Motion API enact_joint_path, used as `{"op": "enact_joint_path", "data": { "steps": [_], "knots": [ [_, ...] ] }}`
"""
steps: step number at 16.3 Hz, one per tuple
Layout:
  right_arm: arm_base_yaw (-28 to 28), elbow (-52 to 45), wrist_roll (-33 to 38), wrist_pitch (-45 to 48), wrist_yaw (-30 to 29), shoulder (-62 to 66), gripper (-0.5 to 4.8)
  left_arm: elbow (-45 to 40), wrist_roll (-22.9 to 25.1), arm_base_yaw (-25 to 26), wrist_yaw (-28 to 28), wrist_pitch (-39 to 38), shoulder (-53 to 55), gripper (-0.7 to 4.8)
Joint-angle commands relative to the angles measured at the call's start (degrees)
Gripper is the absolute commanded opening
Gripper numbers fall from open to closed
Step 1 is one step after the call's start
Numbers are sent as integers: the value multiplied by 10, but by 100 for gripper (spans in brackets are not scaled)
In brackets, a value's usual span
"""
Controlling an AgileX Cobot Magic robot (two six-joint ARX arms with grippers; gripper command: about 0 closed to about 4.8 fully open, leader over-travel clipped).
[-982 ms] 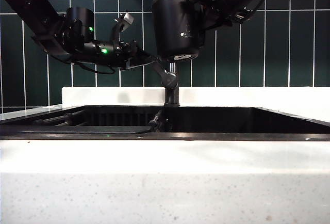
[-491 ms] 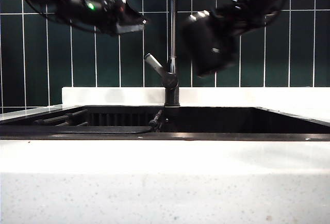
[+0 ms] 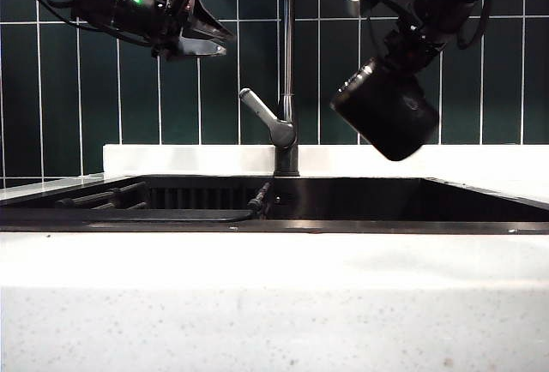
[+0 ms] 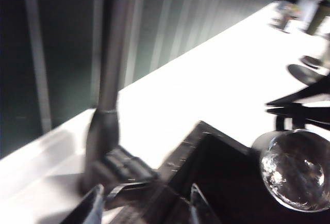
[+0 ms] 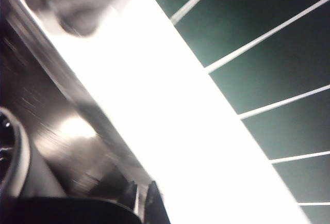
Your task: Pick up the mug next to the sink, go to the faucet to get some water, pour the water into the sink, and finally put the mug back to its place.
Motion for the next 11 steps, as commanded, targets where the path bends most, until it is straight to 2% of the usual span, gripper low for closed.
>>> {"op": "enact_joint_path", "data": {
  "steps": [1,6,8,11],
  "knots": [
    [13,5,-134,32,78,-10,-1,2,-4,0,-9,1,-5,210],
    [53,5,-353,42,154,-10,-1,2,-32,-2,-34,1,-5,210],
    [71,6,-376,54,168,-10,0,2,-57,-2,-34,-8,-5,210],
    [85,7,-419,63,179,-10,18,2,-62,-2,-34,-46,-5,210]
  ]
}}
